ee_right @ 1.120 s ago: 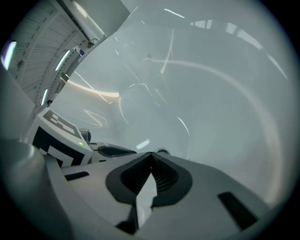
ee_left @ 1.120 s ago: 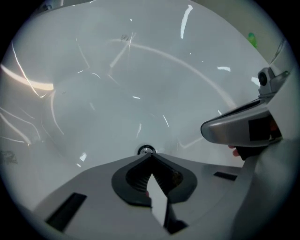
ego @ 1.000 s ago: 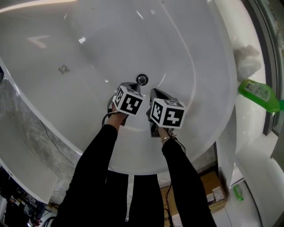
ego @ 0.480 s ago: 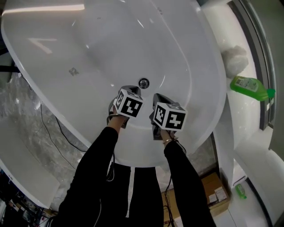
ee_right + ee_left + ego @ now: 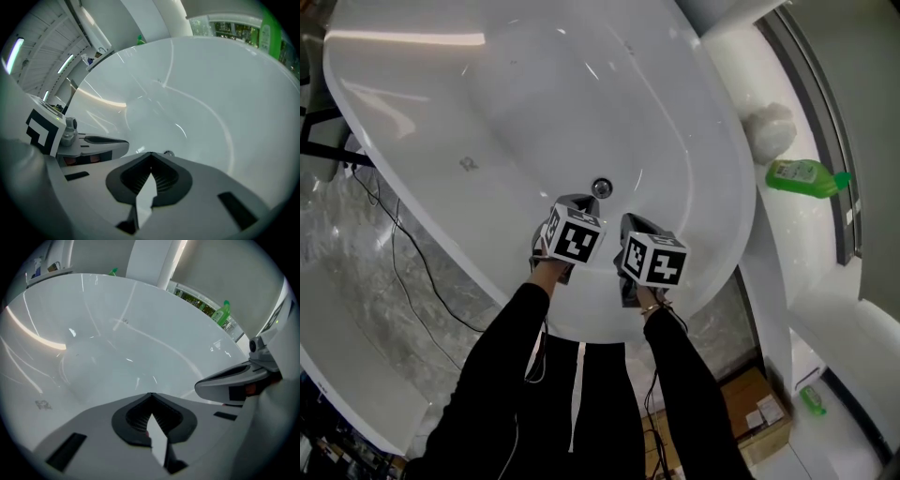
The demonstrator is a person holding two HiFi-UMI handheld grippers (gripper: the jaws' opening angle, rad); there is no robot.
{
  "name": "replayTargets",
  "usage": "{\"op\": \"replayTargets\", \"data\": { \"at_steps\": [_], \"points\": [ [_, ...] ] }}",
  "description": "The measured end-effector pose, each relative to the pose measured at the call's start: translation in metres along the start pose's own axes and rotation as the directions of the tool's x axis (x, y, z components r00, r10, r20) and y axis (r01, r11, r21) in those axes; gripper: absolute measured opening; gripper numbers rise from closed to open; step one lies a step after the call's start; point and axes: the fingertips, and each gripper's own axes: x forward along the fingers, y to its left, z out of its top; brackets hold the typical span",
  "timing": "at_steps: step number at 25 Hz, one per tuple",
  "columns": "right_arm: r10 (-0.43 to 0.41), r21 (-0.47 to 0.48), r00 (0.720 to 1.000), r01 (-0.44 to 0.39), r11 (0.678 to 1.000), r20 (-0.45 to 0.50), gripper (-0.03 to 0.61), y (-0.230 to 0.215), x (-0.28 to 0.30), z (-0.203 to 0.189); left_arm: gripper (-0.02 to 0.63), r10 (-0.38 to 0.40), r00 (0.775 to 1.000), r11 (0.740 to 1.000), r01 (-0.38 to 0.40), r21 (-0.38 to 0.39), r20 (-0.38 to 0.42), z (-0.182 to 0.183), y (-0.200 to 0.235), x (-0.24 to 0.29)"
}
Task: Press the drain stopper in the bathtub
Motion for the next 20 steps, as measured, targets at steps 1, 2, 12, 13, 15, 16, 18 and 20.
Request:
{"op": "replayTargets", "data": {
  "at_steps": [1,2,12,13,15,16,18,20],
  "points": [
    [-0.002,-0.001,1.000,0.002,1.000,0.005,0.002,0.001,-0.004,0.001,0.006,0.000,1.000,1.000,0.000,0.001,0.007,0.002,-0.001,-0.005],
    [-0.003,-0.002,1.000,0.003,1.000,0.009,0.002,0.003,-0.008,0.001,0.006,0.000,1.000,1.000,0.000,0.001,0.014,0.003,-0.002,-0.009],
    [-0.022,-0.005,0.999,0.022,1.000,0.041,0.002,0.009,-0.053,-0.001,0.006,0.017,0.997,1.000,-0.018,0.016,0.071,0.017,-0.007,-0.062],
    [-0.025,-0.003,0.999,0.025,1.000,0.044,0.002,0.009,-0.057,-0.001,0.006,0.017,0.997,1.000,-0.019,0.015,0.075,0.018,-0.008,-0.066],
    [-0.027,0.001,0.999,0.027,1.000,0.047,0.002,0.012,-0.064,-0.004,0.006,0.017,0.997,1.000,-0.018,0.013,0.081,0.018,-0.008,-0.076],
    [-0.026,0.002,0.998,0.026,1.000,0.050,0.002,0.014,-0.067,-0.005,0.006,0.016,0.996,1.000,-0.017,0.013,0.083,0.017,-0.009,-0.081],
    [-0.022,0.001,0.998,0.022,1.000,0.057,0.002,0.018,-0.073,-0.007,0.006,0.014,0.996,1.000,-0.016,0.019,0.088,0.016,-0.011,-0.089],
    [-0.019,-0.002,0.998,0.019,1.000,0.068,0.002,0.023,-0.079,-0.008,0.006,0.012,0.995,1.000,-0.015,0.028,0.094,0.016,-0.012,-0.097]
  ]
}}
